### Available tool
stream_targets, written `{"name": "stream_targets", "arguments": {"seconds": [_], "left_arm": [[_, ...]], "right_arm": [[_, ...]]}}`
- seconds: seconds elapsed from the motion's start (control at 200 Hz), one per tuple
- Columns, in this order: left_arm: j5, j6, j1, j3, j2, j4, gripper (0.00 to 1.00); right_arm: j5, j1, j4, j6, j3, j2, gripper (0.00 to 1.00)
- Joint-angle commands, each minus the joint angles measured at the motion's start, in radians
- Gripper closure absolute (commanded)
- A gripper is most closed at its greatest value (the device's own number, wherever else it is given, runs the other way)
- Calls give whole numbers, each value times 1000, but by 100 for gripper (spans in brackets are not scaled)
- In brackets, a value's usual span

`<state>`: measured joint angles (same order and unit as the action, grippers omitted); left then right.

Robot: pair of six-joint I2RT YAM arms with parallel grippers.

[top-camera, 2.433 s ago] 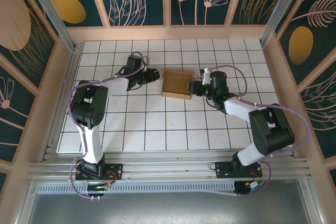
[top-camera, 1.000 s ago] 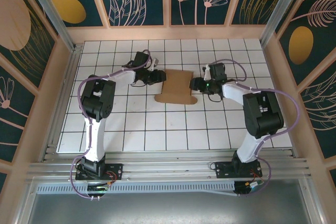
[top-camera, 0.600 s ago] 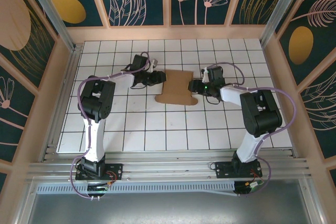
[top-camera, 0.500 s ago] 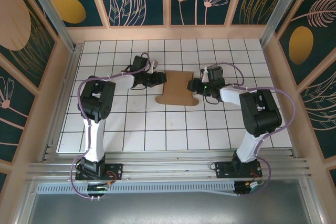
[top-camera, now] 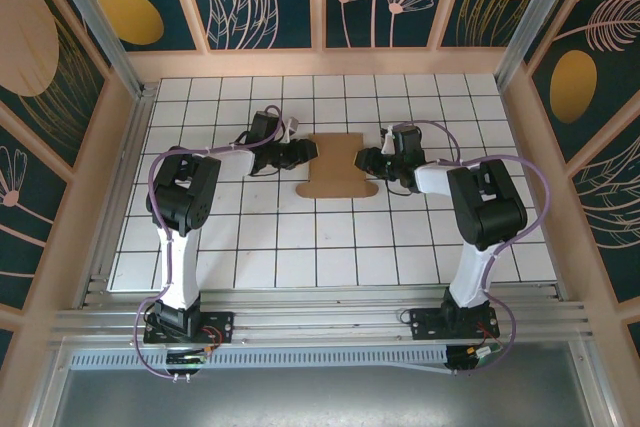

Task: Fold the paper box

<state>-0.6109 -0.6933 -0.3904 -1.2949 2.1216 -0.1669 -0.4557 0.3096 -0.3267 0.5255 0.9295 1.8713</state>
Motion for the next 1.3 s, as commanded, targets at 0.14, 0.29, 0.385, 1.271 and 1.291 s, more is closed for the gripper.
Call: {"name": "stream_targets", "arguments": {"seconds": [0.14, 0.29, 0.385, 1.271, 1.291], "left_arm": [[-24, 18, -105, -97, 16, 70, 55], [-40, -3, -107, -98, 31, 51, 56], [-21, 5, -108, -99, -4, 62, 56], [148, -137, -41, -43, -97, 71, 11], [131, -151, -41, -37, -93, 51, 11]], "right_arm": [[-11, 56, -11, 44, 14, 104, 69], [-21, 64, -40, 54, 5, 109, 69], [-33, 48, -58, 56, -12, 106, 69], [-273, -126, -144, 64, -74, 184, 74], [-273, -127, -144, 64, -74, 183, 74]]}}
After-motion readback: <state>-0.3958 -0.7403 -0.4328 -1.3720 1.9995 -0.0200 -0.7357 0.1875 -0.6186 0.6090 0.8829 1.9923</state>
